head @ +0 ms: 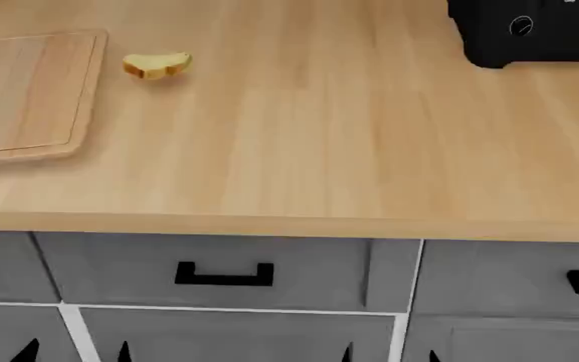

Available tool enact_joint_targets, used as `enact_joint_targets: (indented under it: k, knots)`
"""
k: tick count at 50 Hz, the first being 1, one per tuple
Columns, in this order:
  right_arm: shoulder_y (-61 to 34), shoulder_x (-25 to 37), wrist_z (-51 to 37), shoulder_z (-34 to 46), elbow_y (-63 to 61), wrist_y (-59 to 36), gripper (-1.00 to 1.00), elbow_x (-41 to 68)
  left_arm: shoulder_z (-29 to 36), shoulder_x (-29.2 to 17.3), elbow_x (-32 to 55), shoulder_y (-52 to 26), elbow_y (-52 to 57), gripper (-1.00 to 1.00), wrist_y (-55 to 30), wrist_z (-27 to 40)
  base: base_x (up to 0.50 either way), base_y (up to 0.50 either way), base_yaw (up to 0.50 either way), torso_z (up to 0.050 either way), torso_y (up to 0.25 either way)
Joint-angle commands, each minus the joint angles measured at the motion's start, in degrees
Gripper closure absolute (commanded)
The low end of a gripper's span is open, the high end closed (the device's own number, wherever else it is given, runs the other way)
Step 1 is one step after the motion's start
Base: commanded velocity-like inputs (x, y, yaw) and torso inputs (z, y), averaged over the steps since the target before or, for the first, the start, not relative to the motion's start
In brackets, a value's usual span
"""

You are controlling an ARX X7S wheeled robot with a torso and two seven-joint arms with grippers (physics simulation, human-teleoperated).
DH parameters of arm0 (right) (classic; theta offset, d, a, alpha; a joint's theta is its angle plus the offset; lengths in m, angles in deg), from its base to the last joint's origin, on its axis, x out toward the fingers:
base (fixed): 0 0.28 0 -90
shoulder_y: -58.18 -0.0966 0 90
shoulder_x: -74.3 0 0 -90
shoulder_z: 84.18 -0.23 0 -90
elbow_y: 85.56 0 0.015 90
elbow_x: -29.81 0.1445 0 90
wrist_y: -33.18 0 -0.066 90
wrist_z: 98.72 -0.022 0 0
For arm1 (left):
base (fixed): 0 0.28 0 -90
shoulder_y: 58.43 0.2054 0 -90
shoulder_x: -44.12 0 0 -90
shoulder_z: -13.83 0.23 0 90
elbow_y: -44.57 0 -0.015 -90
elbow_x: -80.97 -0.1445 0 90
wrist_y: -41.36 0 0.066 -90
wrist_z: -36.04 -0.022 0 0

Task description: Place the bread and cheese on the cutting board.

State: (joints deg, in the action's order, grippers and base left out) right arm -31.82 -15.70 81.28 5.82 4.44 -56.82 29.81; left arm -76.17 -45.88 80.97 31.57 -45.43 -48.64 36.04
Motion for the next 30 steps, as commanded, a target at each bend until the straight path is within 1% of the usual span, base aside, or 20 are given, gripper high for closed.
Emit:
enact_joint_targets:
  k: [1, 7, 9, 12, 15, 16, 17, 21, 24, 25, 26, 27, 28, 29, 30]
  knots:
    - [0.1, 1.2, -1.4, 1.4, -0.1, 0.0, -1.0, 1.2, 3.4, -2.8, 2.8, 0.0, 0.2, -1.0, 0.0, 3.4, 0.0, 0.0, 0.0, 0.0, 0.0]
    - [-0.3, 2.2, -1.7, 2.5, 0.6, 0.9, -1.0, 3.3, 4.0, -3.4, 3.3, -0.3, -0.4, -1.0, 0.3, 4.2, 0.0, 0.0, 0.0, 0.0, 0.0]
    - [-0.2, 2.4, -2.0, 2.8, 0.2, 0.5, -1.0, 3.8, 4.4, -3.8, 3.7, 0.4, 0.0, -1.0, 2.3, 3.6, 0.0, 0.0, 0.0, 0.0, 0.0]
    - [-0.2, 2.9, -2.5, 3.3, 0.3, 1.0, -1.0, 3.7, 4.7, -4.2, 3.5, 0.6, 0.4, -1.0, 2.9, 4.1, 0.0, 0.0, 0.0, 0.05, 0.0]
    - [-0.2, 3.4, -3.8, 3.5, -4.3, -2.4, -1.0, 3.3, 4.6, -4.4, 3.7, 0.3, 1.4, -1.0, 2.6, 4.7, 0.0, 0.0, 0.0, 0.05, 0.0]
    - [0.0, 3.3, -5.0, 3.2, 0.7, 2.8, -1.0, 1.3, 7.0, -3.7, -6.0, 0.8, 0.6, -1.0, 5.0, 9.7, 0.0, 0.0, 0.0, -0.012, 0.0]
    - [-0.3, 0.5, -0.4, 0.5, -0.4, -1.2, -1.0, 1.5, 1.3, -0.5, -1.7, 0.6, 2.3, -1.0, -0.3, 2.4, 0.0, 0.0, 0.0, 0.0, 0.0]
    - [-0.3, 1.6, -1.6, 1.9, -0.4, -1.3, -1.0, 2.5, 2.5, -1.5, -0.6, 1.0, 3.1, -1.0, 0.0, 4.1, 0.0, 0.0, 0.0, -0.007, 0.0]
    - [-0.3, 2.0, -2.4, 2.7, -0.3, -1.6, -1.0, 2.6, 2.1, -1.8, 1.8, 1.0, 3.6, -1.0, 0.6, 4.5, 0.0, 0.0, 0.0, -0.012, 0.0]
    - [-0.1, 2.1, -2.4, 2.6, -1.0, -1.5, -1.0, 3.3, 2.2, -1.9, 2.3, 1.1, 4.6, -1.0, -0.5, 4.7, 0.0, 0.0, 0.0, -0.012, 0.0]
    - [0.3, 2.3, -2.3, 2.5, -2.3, -1.5, -1.0, 4.0, 2.0, -2.0, 2.9, 1.3, 5.2, -1.0, -0.2, 4.9, 0.0, 0.0, 0.0, -0.012, 0.0]
    - [1.2, 3.1, -2.8, 2.9, -7.9, -5.0, -1.0, 3.0, 3.0, -3.1, 3.1, 2.0, 6.2, -1.0, 3.6, 3.2, 0.0, 0.0, 0.0, -0.012, 0.0]
    - [1.2, 3.8, -2.5, 2.5, -14.0, -9.1, -1.0, 4.4, 2.7, -3.1, 3.4, 2.2, 9.3, -1.0, 2.8, 3.8, 0.0, 0.0, 0.0, -0.012, 0.0]
    - [1.1, 4.2, -2.6, 2.5, -16.9, -11.2, -1.0, 4.7, 2.8, -3.4, 4.0, 2.1, 11.4, -1.0, 1.5, 3.6, 0.0, 0.0, 0.0, -0.012, 0.0]
    - [-0.5, 5.2, -3.1, 2.3, -25.3, -17.4, -1.0, 4.5, 2.9, -3.8, 3.9, 1.3, 19.6, -1.0, -3.6, 4.3, 0.0, 0.0, 0.0, 0.05, 0.0]
